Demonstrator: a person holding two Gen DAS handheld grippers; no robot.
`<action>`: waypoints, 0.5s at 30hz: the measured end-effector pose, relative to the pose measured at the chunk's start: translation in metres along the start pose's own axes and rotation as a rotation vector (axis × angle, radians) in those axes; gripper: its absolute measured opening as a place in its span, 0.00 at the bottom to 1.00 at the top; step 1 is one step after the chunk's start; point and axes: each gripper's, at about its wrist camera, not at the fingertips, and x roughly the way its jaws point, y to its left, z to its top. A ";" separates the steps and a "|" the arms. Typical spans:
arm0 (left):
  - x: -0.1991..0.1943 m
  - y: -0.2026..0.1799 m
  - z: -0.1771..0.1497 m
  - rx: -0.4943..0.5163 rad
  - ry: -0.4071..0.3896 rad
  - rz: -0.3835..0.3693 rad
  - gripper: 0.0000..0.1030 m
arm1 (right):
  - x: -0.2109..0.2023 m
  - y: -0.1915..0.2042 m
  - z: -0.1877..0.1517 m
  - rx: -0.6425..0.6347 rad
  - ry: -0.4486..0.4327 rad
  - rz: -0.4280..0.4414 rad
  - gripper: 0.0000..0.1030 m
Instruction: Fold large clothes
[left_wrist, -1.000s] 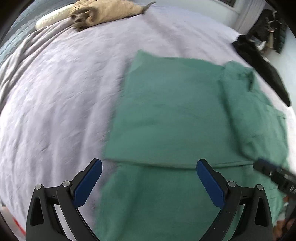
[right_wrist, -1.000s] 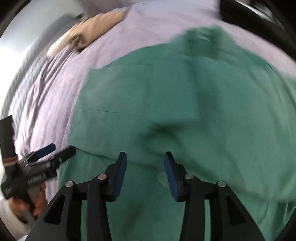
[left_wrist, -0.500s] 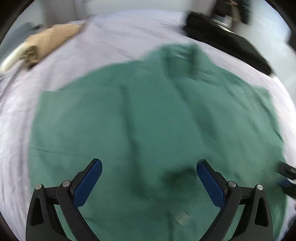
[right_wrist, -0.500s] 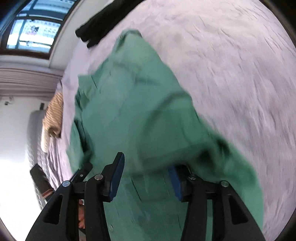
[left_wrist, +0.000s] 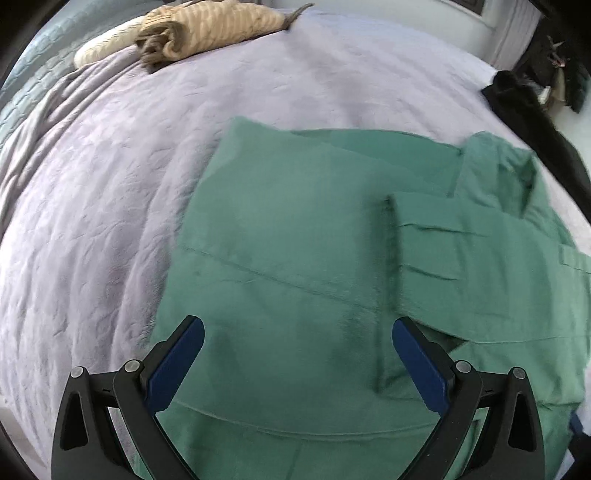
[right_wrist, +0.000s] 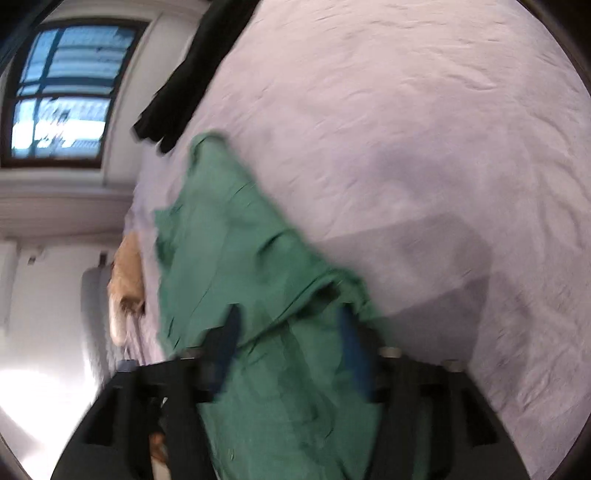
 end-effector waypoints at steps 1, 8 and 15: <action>-0.002 -0.004 0.002 0.014 -0.005 -0.024 0.99 | 0.008 0.006 -0.001 -0.001 0.006 0.012 0.65; 0.006 -0.046 0.013 0.133 -0.020 -0.039 0.99 | 0.043 0.075 -0.012 -0.207 0.222 0.128 0.65; 0.020 -0.051 0.026 0.125 -0.008 -0.048 0.99 | 0.038 0.114 0.058 -0.406 -0.061 -0.207 0.65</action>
